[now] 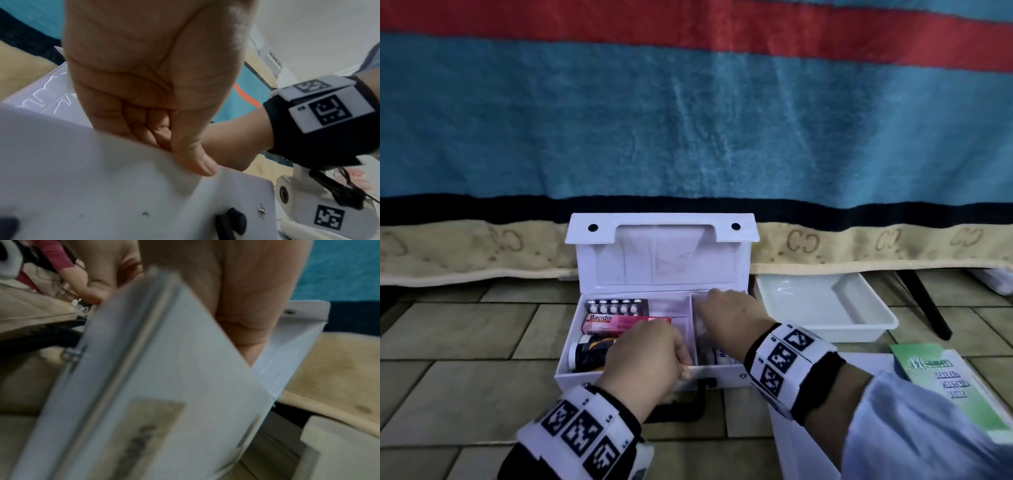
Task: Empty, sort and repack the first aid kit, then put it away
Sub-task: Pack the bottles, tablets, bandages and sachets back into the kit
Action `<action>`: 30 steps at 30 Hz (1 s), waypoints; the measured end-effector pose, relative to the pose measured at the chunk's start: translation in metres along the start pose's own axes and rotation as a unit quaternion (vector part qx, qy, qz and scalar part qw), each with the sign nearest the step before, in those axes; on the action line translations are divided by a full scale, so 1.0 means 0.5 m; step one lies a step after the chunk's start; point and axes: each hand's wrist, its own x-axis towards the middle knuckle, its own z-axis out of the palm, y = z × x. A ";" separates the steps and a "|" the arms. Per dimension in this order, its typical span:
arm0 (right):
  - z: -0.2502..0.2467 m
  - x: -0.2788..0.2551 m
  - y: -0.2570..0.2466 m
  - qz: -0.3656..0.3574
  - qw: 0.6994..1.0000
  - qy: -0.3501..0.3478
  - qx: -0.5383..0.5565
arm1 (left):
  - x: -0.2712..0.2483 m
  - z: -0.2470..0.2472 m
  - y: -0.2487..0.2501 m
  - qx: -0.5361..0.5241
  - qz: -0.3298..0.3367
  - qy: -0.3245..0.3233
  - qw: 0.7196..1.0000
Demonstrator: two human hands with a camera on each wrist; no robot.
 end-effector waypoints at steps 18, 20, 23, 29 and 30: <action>-0.004 -0.198 0.220 0.217 0.963 -0.092 0.130 | 0.005 -0.004 0.002 0.045 0.044 -0.013 0.998; 0.031 -0.212 0.212 0.246 0.948 -0.147 0.138 | 0.007 -0.003 0.002 0.043 0.045 -0.015 0.998; 0.055 -0.217 0.195 0.268 0.943 -0.134 0.144 | 0.011 -0.002 0.002 0.038 0.041 -0.028 0.998; 0.066 -0.203 0.169 0.269 0.944 -0.123 0.144 | 0.013 -0.003 0.002 0.036 0.033 -0.030 0.998; 0.066 -0.203 0.168 0.269 0.944 -0.132 0.140 | 0.012 -0.003 0.002 0.035 0.034 -0.029 0.998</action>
